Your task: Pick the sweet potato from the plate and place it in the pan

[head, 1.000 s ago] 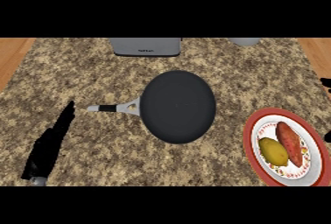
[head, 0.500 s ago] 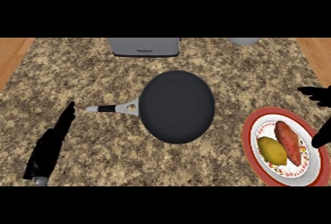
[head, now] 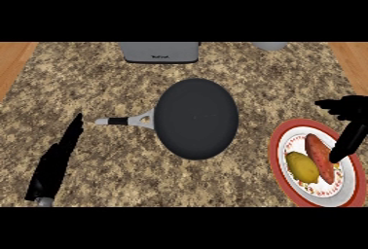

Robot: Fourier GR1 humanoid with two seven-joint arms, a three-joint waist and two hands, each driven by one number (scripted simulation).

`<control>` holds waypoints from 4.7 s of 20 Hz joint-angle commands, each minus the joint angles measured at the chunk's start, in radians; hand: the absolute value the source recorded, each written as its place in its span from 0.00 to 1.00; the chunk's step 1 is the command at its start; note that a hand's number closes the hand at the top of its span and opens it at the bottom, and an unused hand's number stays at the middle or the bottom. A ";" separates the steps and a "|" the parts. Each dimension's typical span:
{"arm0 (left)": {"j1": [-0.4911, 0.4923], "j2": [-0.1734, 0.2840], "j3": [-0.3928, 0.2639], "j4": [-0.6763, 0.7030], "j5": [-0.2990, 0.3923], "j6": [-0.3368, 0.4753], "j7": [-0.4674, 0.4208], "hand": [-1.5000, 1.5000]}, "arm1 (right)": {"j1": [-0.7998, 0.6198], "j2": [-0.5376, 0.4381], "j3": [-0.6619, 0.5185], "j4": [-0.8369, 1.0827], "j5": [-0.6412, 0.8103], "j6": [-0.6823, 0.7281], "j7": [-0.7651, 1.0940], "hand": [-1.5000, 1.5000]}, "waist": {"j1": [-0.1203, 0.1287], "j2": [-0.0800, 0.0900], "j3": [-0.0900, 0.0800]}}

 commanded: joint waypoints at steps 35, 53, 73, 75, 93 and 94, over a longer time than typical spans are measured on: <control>0.066 -0.168 0.136 -0.113 -0.157 -0.159 0.059 0.50 | 0.100 0.276 -0.118 0.133 0.472 -0.006 -0.126 1.00 | 0.003 0.000 0.001; 0.072 -0.159 0.219 -0.022 -0.161 -0.173 0.036 0.50 | 0.278 0.482 -0.273 0.010 0.555 -0.469 0.179 1.00 | -0.096 -0.041 -0.013; 0.078 -0.170 0.190 -0.054 -0.177 -0.174 0.030 0.50 | 0.137 0.636 0.060 -0.524 1.550 -0.747 0.680 1.00 | -0.045 -0.037 -0.010; 0.057 -0.183 0.181 -0.036 -0.193 -0.160 0.019 0.50 | 0.091 0.731 0.085 -0.541 1.640 -0.711 0.726 1.00 | -0.034 -0.024 -0.008; -0.023 -0.213 0.120 -0.027 -0.217 -0.182 0.031 0.50 | -0.054 0.740 -0.086 -0.143 1.479 -0.954 0.730 1.00 | 0.067 0.021 0.002; -0.055 -0.194 0.155 -0.020 -0.187 -0.201 0.036 0.50 | -0.060 0.740 -0.092 -0.097 1.458 -0.976 0.707 1.00 | 0.063 0.021 0.002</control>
